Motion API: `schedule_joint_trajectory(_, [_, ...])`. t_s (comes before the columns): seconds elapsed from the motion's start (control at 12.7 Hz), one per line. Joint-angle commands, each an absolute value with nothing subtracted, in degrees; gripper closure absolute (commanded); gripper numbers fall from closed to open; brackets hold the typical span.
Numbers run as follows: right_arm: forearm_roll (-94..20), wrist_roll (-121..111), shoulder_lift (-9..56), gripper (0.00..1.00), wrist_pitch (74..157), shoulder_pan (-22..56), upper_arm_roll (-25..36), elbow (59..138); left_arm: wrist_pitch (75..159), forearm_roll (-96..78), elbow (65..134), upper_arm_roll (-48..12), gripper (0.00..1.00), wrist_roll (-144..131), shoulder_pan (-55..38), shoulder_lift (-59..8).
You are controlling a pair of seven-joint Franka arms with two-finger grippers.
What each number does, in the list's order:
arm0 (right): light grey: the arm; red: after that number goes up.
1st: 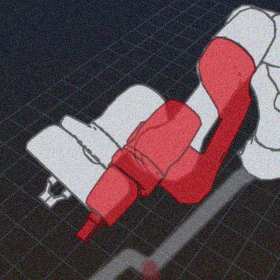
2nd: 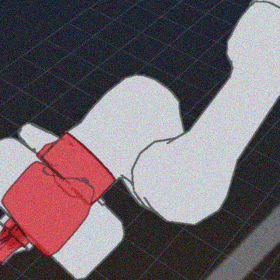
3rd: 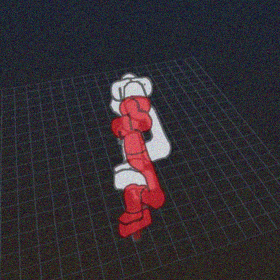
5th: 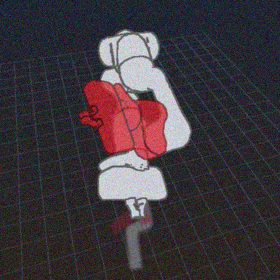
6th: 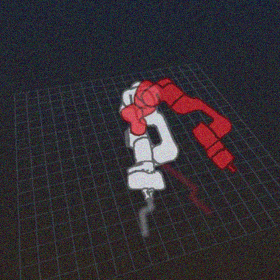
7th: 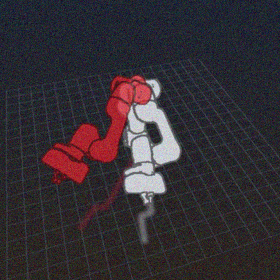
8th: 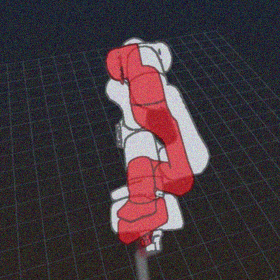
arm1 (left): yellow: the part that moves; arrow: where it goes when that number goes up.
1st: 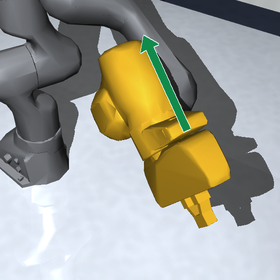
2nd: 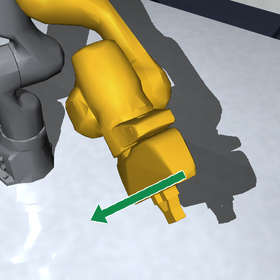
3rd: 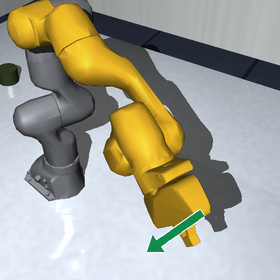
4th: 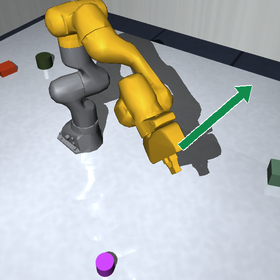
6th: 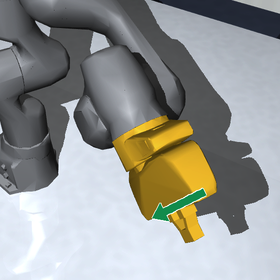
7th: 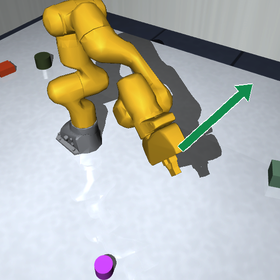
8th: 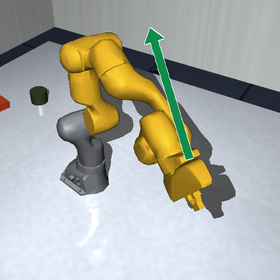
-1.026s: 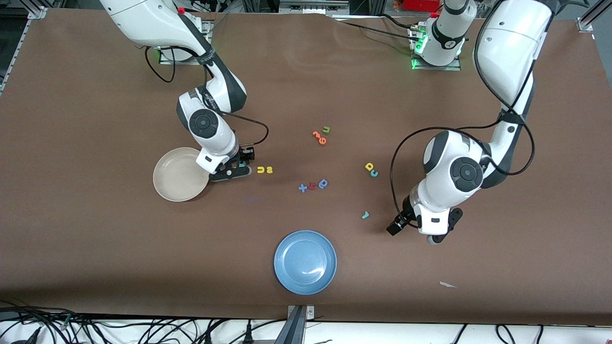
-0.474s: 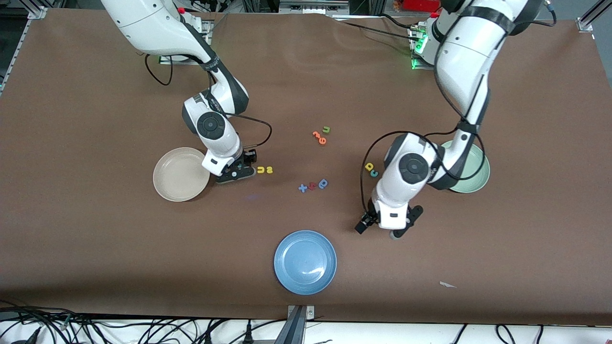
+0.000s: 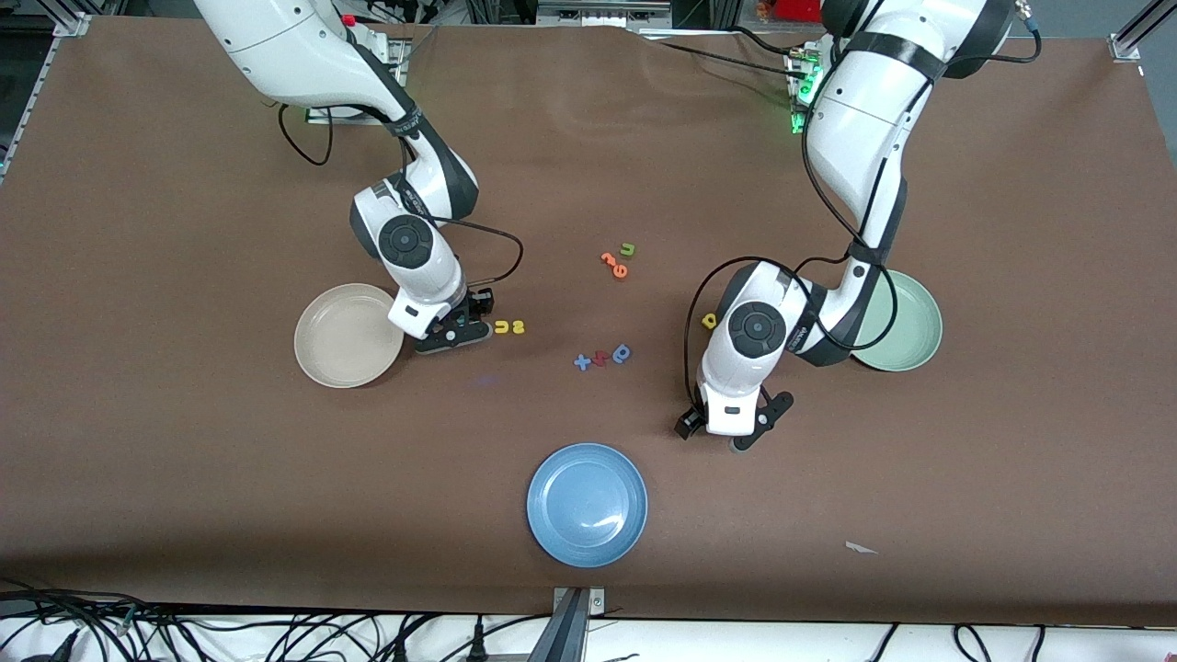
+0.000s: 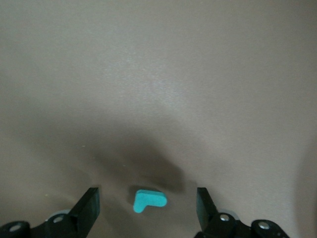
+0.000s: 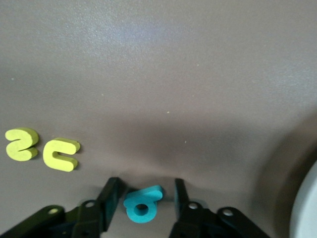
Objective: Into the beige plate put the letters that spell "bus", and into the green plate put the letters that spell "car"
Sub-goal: 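Grasp teal b with the right gripper while the left gripper grasps teal hook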
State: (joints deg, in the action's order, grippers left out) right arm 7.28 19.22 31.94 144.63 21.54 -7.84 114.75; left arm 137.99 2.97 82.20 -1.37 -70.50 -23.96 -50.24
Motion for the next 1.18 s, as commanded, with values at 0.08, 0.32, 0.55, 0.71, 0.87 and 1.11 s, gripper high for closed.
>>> schedule_joint_trajectory(0.08, [8.17,19.34,32.52,0.63,144.76,21.97,-7.91,114.87,134.74,4.75,79.89,-1.05,0.31,-70.75,-24.08,-50.8])
schedule_joint_trajectory(0.32, [8.17,19.25,32.52,0.86,144.76,22.06,-7.91,114.87,134.74,4.4,79.98,-1.14,0.33,-70.75,-24.08,-50.89])
schedule_joint_trajectory(0.55, [8.17,18.9,32.34,0.92,144.76,22.06,-7.91,114.61,134.74,4.22,79.89,-1.14,0.35,-70.75,-23.91,-51.06])
schedule_joint_trajectory(0.71, [8.09,19.16,31.91,0.84,143.28,22.06,-7.91,114.52,134.74,4.04,79.89,-1.23,0.35,-70.75,-23.99,-51.06])
schedule_joint_trajectory(0.87, [8.0,19.77,30.51,0.21,139.23,21.97,-7.82,114.26,134.74,3.87,79.54,-1.23,0.35,-70.93,-24.17,-51.06])
schedule_joint_trajectory(1.11, [7.56,24.58,28.74,0.19,133.26,21.97,-7.73,114.35,134.74,3.87,78.23,-1.23,0.36,-71.02,-24.26,-52.64])
